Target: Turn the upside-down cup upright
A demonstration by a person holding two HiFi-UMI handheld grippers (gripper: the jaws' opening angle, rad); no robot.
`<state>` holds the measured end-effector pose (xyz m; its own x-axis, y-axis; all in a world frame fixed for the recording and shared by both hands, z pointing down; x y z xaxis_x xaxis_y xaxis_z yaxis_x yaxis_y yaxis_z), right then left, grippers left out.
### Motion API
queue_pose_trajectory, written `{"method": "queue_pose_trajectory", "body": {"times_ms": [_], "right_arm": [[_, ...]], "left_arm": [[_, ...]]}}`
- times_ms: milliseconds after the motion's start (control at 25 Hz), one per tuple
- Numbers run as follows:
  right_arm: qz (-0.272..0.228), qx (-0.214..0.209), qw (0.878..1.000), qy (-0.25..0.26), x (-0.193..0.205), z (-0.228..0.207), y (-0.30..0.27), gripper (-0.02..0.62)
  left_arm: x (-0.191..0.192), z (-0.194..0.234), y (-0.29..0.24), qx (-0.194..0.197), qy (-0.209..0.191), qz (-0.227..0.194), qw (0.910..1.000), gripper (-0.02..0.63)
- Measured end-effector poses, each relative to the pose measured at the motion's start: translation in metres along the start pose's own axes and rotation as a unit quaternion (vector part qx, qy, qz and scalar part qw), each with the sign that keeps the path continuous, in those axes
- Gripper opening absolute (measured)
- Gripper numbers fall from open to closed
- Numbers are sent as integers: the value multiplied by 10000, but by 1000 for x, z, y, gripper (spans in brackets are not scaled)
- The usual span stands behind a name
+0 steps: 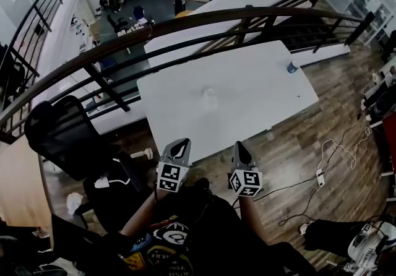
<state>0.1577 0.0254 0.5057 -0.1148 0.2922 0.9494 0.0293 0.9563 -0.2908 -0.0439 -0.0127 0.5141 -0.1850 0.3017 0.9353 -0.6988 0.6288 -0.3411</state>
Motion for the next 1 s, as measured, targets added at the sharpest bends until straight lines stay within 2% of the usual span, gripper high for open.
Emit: {"method": "queue_pose_trajectory", "body": {"times_ms": [240,640,1000], "right_arm": [[-17,39,10000,-30,0,15,11,2],[-52,-48,9999,-99,-6,32,13,2],[-28,-170,9998,-104,-3,46,9,2]], "left_arm": [[-24,5,14,39,-162,-375,9992,5],[-27,-3,26,224,-438,-318,9983,5],[-33,8,24,112,-408,-437,9981,5]]}}
Point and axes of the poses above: the fingertips, and each gripper's own axes: y backward along the fingers, z to its left, x out of its underside, the point moved 3 cm from there along y, backward along the fingers, and after that the axes turned 6 degrees about x, right-handed, at the moved point
